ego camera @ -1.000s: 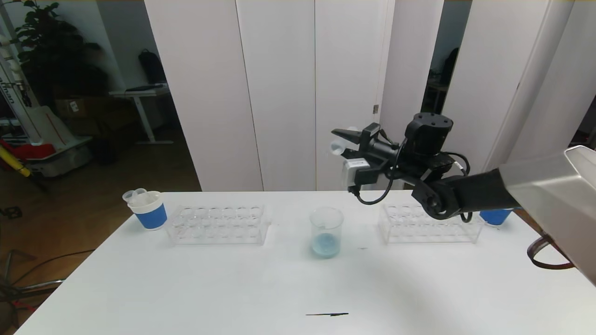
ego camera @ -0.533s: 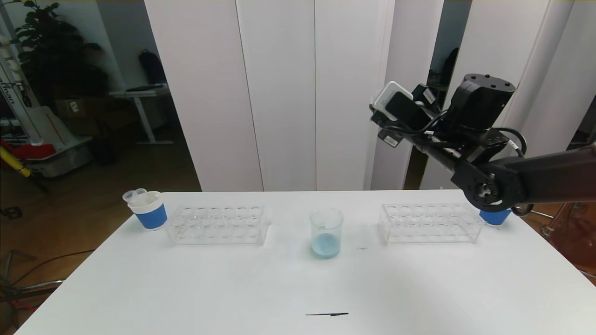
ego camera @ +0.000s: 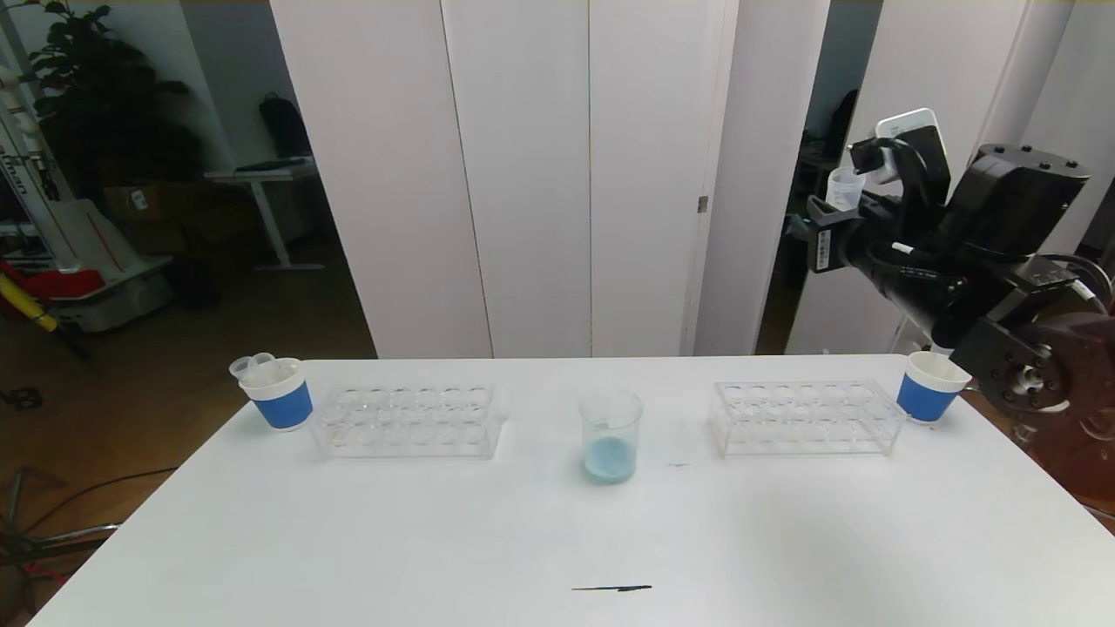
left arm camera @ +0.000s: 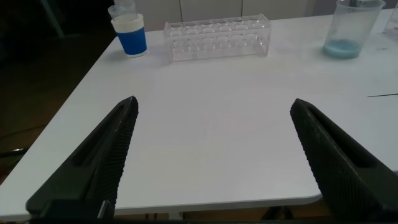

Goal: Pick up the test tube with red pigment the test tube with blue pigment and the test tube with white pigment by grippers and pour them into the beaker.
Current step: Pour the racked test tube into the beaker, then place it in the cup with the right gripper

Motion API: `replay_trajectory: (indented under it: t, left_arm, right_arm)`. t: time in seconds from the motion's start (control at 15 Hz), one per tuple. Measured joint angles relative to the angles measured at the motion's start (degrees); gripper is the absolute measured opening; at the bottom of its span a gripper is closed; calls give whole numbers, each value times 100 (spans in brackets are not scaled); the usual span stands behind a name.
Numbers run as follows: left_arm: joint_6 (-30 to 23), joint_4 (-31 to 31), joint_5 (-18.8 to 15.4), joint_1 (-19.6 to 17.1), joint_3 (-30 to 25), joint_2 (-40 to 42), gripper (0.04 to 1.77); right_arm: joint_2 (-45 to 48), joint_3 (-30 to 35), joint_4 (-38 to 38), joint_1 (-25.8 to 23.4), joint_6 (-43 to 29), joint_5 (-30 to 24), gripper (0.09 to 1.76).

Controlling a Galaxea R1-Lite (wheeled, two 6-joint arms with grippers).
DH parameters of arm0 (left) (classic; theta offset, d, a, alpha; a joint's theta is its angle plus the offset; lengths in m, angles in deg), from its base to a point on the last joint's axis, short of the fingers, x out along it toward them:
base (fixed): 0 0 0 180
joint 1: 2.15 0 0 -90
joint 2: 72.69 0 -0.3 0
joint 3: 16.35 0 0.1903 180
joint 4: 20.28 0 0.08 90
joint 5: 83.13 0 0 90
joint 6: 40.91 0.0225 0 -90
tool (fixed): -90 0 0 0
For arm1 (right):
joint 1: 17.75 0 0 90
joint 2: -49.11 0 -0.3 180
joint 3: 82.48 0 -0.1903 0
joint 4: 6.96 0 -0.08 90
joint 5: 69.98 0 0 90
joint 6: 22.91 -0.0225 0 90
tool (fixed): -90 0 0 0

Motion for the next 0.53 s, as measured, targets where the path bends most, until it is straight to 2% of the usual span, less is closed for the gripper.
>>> replay_trajectory:
  t: [0.27,0.53]
  left_arm:
    - [0,-1,-2,0,0,0,175]
    - [-1,0,0,0,0,0,175]
  right_arm:
    - [291,1240,-837,-1091,-619,-171,58]
    - [345,1663,-956,-2311,-1204,-745,58]
